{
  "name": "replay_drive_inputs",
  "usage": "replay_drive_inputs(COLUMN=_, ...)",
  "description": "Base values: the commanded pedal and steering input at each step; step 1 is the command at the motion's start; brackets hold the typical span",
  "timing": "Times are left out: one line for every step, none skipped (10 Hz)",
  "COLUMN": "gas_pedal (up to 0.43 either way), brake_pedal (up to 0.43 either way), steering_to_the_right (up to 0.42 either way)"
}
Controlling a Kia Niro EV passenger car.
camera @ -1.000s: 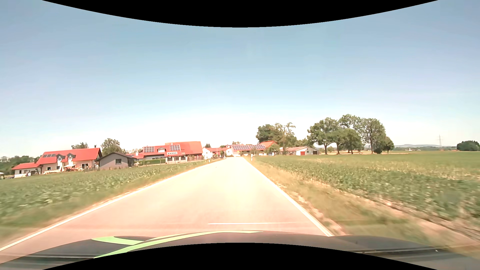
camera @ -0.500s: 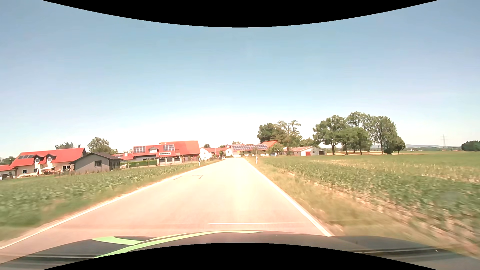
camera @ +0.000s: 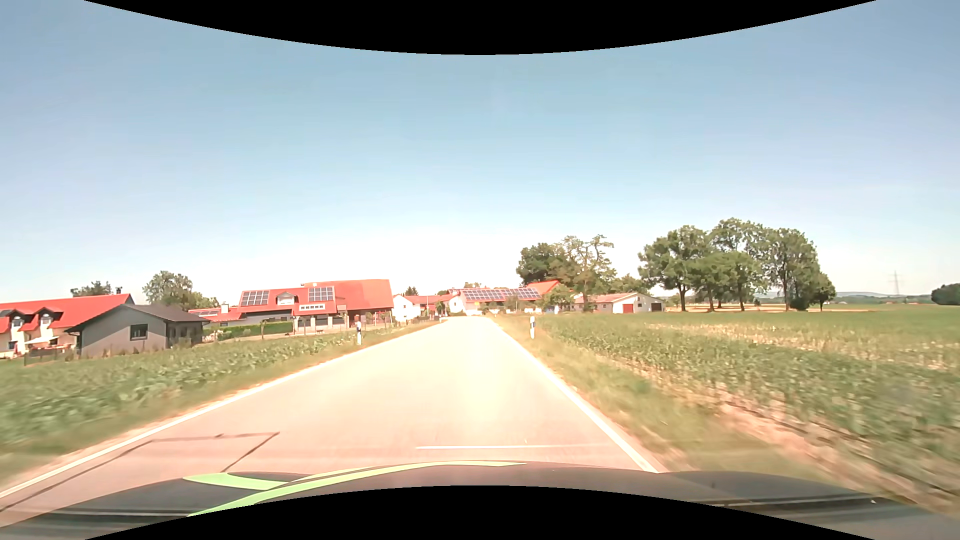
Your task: Follow the waypoints while adhering to traffic rules and regulations
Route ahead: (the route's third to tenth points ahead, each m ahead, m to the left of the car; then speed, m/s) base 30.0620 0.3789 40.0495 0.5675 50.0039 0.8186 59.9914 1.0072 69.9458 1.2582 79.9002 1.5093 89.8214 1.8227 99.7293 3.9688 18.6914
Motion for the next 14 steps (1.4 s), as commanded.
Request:
replay_drive_inputs(gas_pedal=0.0, brake_pedal=0.0, steering_to_the_right=-0.001)
replay_drive_inputs(gas_pedal=0.0, brake_pedal=0.0, steering_to_the_right=-0.001)
replay_drive_inputs(gas_pedal=0.0, brake_pedal=0.0, steering_to_the_right=-0.001)
replay_drive_inputs(gas_pedal=0.0, brake_pedal=0.0, steering_to_the_right=-0.001)
replay_drive_inputs(gas_pedal=0.0, brake_pedal=0.0, steering_to_the_right=0.0)
replay_drive_inputs(gas_pedal=0.0, brake_pedal=0.0, steering_to_the_right=0.001)
replay_drive_inputs(gas_pedal=0.0, brake_pedal=0.0, steering_to_the_right=0.002)
replay_drive_inputs(gas_pedal=0.0, brake_pedal=0.0, steering_to_the_right=0.003)
replay_drive_inputs(gas_pedal=0.0, brake_pedal=0.0, steering_to_the_right=0.003)
replay_drive_inputs(gas_pedal=0.0, brake_pedal=0.0, steering_to_the_right=0.003)
replay_drive_inputs(gas_pedal=0.0, brake_pedal=0.037, steering_to_the_right=0.003)
replay_drive_inputs(gas_pedal=0.0, brake_pedal=0.073, steering_to_the_right=0.002)
replay_drive_inputs(gas_pedal=0.0, brake_pedal=0.104, steering_to_the_right=0.001)
replay_drive_inputs(gas_pedal=0.0, brake_pedal=0.122, steering_to_the_right=0.0)
